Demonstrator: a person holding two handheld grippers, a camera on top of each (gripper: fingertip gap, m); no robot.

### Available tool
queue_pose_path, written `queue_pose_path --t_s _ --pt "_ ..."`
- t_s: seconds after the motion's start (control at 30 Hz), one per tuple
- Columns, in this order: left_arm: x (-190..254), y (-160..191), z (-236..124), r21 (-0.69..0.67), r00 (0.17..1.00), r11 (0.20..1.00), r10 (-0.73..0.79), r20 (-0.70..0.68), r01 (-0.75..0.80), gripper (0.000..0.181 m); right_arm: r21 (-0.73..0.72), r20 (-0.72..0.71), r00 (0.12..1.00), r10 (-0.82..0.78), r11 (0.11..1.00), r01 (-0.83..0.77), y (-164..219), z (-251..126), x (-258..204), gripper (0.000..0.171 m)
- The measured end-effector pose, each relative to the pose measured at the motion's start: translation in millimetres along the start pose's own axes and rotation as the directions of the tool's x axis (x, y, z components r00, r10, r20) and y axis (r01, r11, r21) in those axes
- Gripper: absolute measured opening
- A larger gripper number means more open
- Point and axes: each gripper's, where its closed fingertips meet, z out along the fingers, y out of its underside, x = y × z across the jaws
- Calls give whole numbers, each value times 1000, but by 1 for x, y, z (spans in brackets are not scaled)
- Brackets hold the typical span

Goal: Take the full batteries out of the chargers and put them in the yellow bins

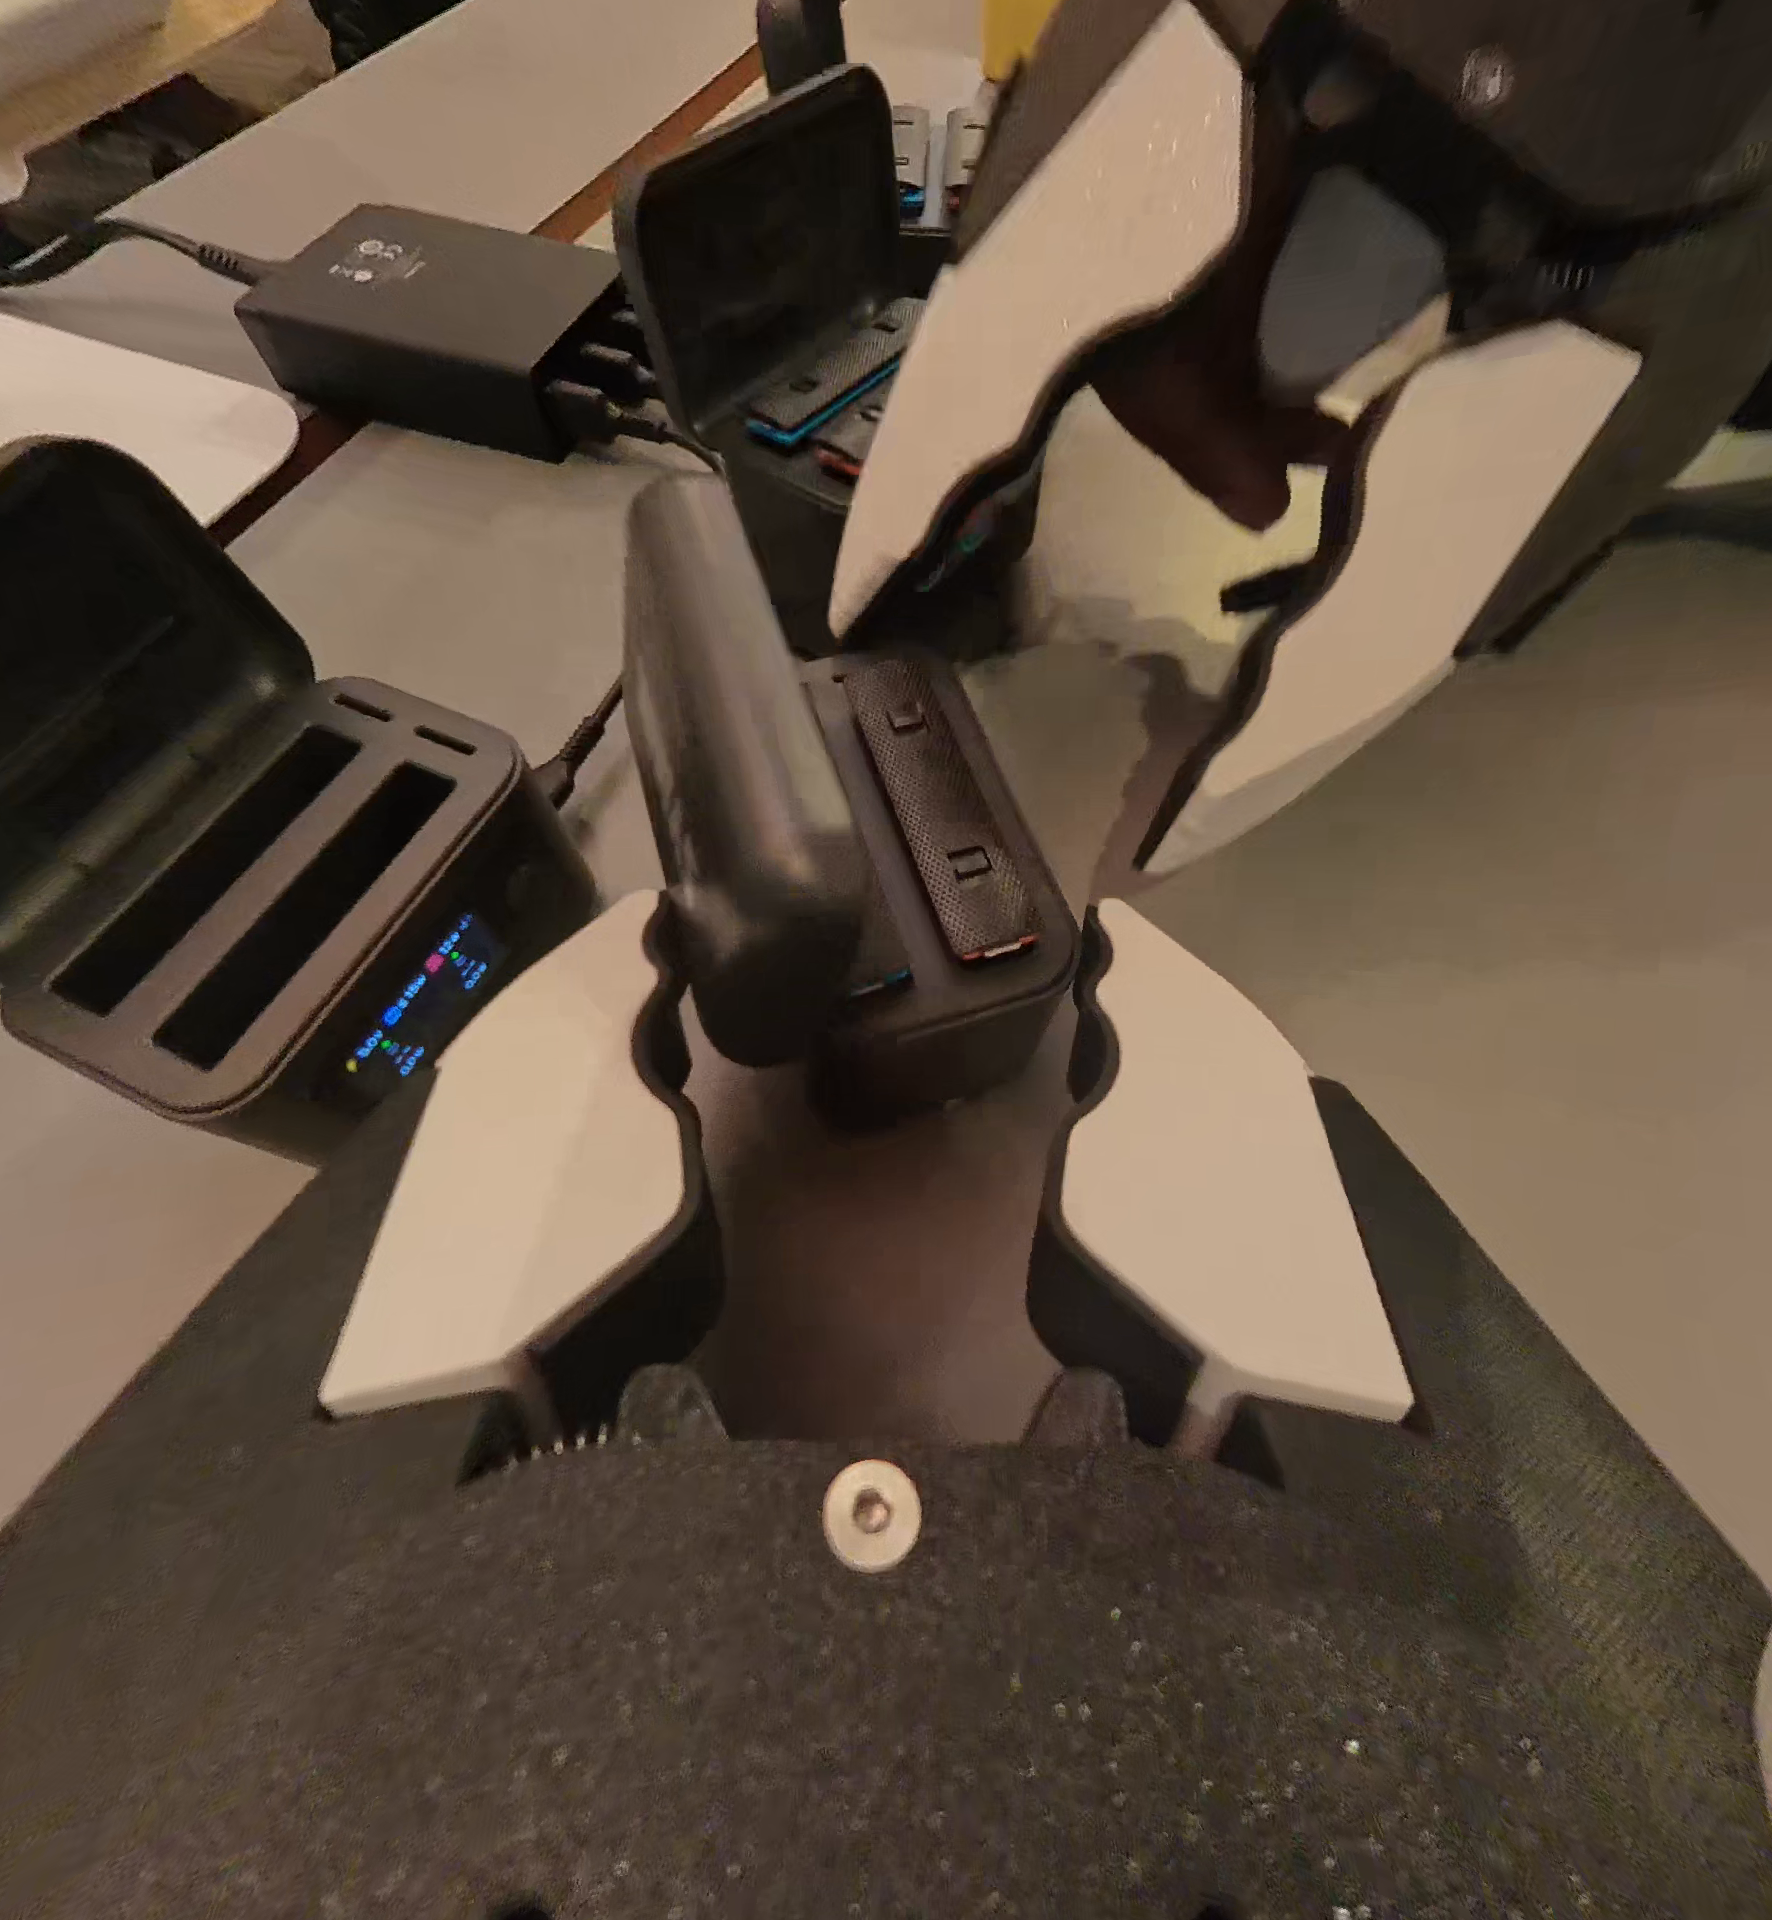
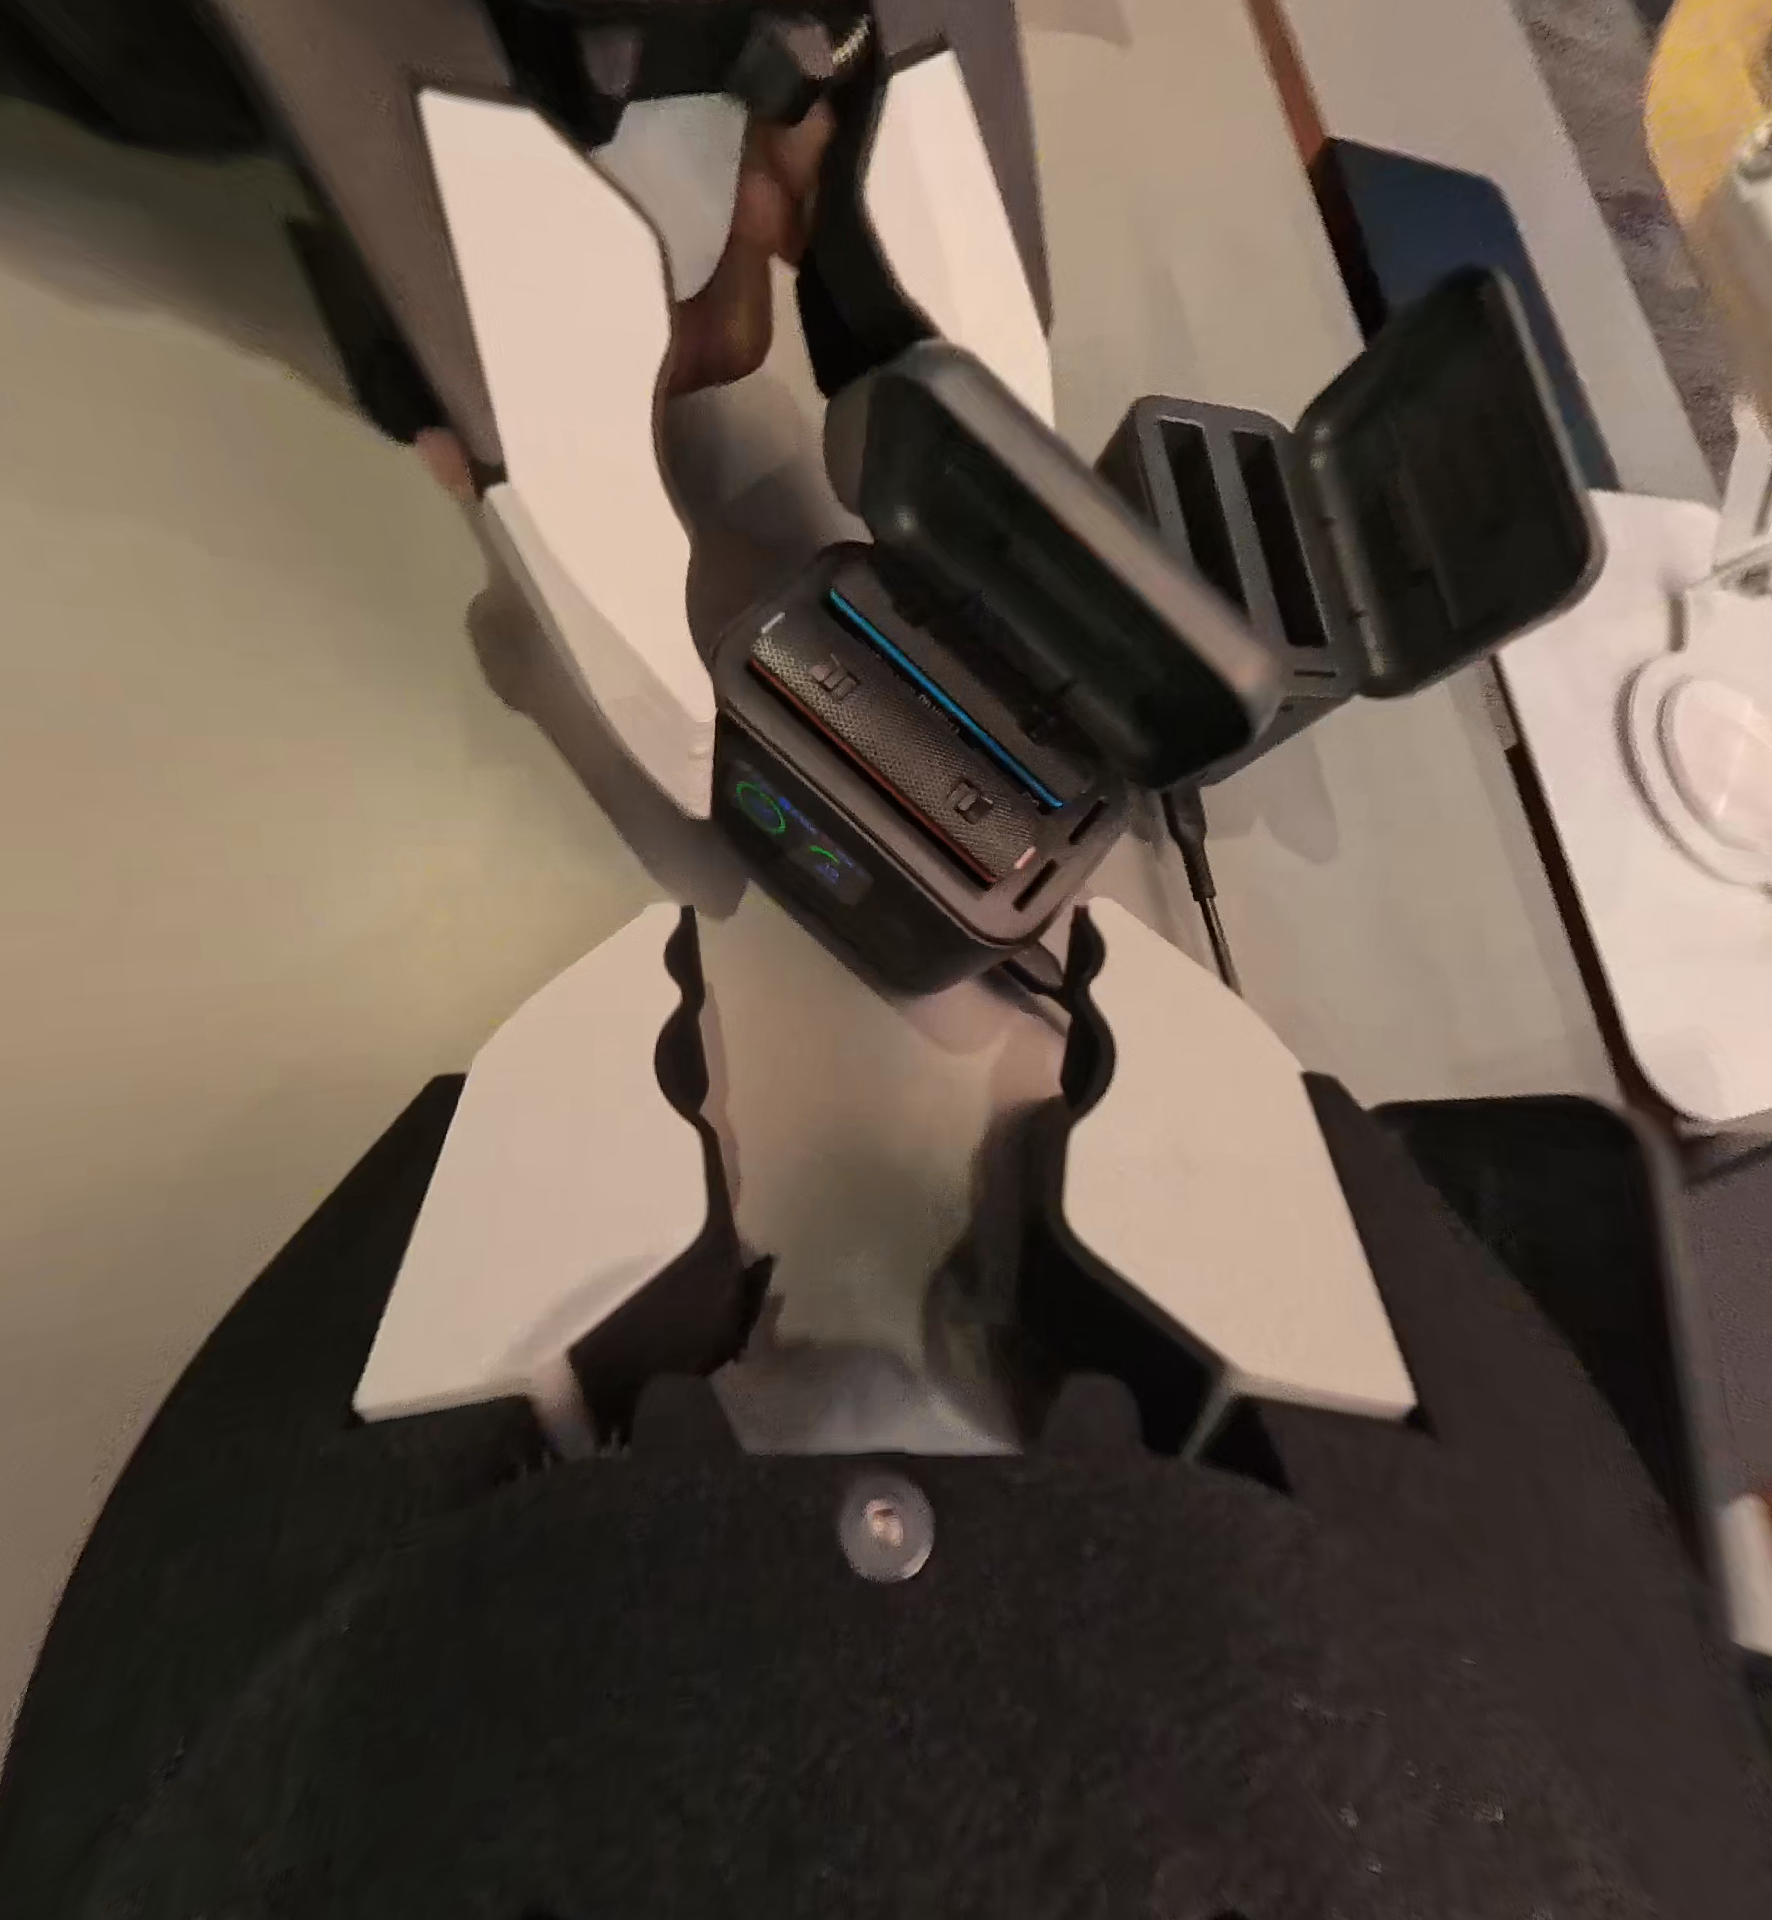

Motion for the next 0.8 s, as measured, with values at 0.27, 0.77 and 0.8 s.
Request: queue_pose_path --t_s 0.27,0.77,0.8 --pt "-15 4 -10 7 998 999 -50 -25 50 56 -179 179 974 -140 969 172 0 -4 28 81" --pt "-16 3 -12 30 996 997 -66 -51 68 55 -279 418 859 -295 858 430 -14 24 32 53" --pt "-17 3 -11 23 998 998 -53 -35 54 55 -278 441 851 -286 858 432 -14 24 32 52"
